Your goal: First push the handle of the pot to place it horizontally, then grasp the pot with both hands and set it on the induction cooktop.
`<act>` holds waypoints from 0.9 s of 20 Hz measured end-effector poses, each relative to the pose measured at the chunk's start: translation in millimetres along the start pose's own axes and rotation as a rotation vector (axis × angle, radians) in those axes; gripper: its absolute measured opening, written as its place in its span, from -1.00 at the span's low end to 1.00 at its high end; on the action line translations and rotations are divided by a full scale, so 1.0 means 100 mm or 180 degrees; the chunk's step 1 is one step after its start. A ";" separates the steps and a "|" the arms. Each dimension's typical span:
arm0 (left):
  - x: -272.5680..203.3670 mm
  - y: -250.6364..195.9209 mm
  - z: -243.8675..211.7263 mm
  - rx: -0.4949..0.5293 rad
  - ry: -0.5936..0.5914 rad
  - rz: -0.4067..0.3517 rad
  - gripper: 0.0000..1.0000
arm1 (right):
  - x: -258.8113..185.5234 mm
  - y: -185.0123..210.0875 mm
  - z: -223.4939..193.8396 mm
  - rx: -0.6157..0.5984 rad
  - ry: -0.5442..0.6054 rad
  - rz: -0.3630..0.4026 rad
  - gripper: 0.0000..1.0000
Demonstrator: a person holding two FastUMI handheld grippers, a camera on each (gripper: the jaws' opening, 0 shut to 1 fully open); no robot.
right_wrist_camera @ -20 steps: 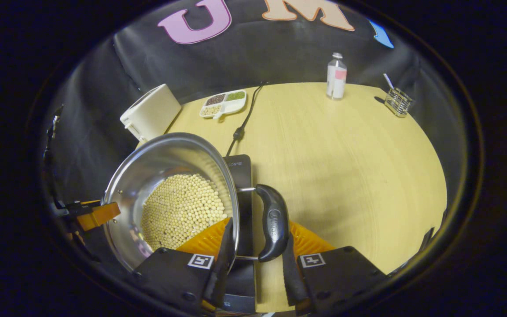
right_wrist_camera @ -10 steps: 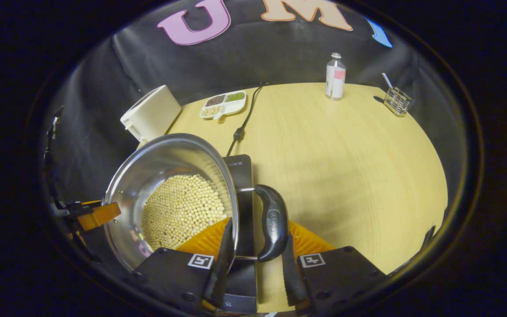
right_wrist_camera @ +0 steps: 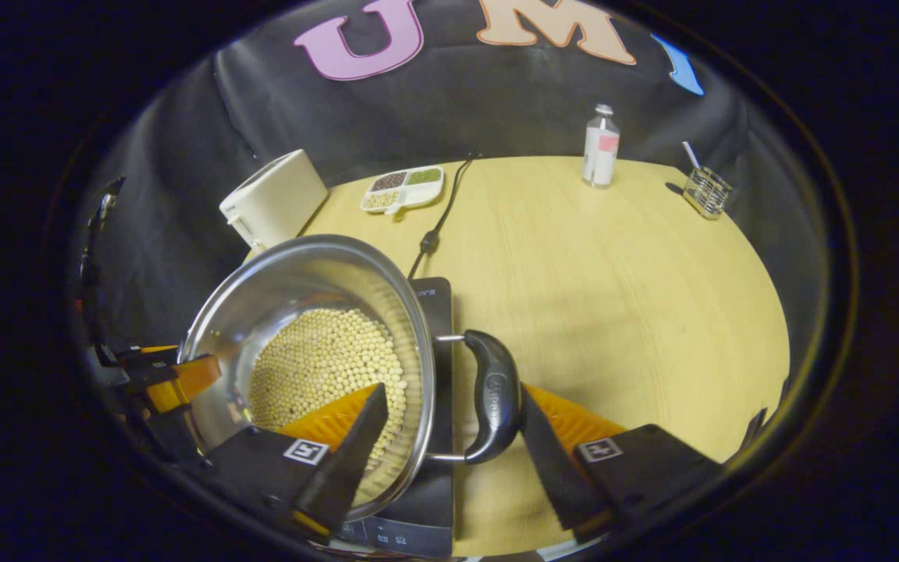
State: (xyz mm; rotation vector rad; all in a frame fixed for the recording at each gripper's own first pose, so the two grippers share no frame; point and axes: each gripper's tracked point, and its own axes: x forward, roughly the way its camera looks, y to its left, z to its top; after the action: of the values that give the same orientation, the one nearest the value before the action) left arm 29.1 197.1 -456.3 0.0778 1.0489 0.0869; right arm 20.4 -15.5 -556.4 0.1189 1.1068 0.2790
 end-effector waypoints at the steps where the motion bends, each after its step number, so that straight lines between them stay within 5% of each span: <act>1: 0.01 0.01 0.02 -0.0028 -0.0050 0.0018 0.92 | 0.03 -0.01 -0.01 -0.0032 -0.0001 -0.0019 1.00; 10: -0.08 0.11 0.11 -0.0170 -0.0231 0.0057 0.99 | -0.06 -0.08 0.08 -0.0233 -0.0134 -0.0122 0.89; 12: -0.12 0.17 0.18 -0.0182 -0.0354 0.0104 0.99 | -0.13 -0.10 0.17 -0.0241 -0.0274 -0.0138 1.00; 18: -0.40 0.20 0.39 -0.0225 -0.0705 0.0236 0.99 | -0.45 -0.13 0.48 -0.0302 -0.0696 -0.0078 0.90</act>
State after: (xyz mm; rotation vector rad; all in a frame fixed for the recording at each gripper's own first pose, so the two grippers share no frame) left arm 42.4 211.6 -400.1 0.0609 0.8210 0.1784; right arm 46.4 -38.3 -499.5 0.0498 0.8761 0.2889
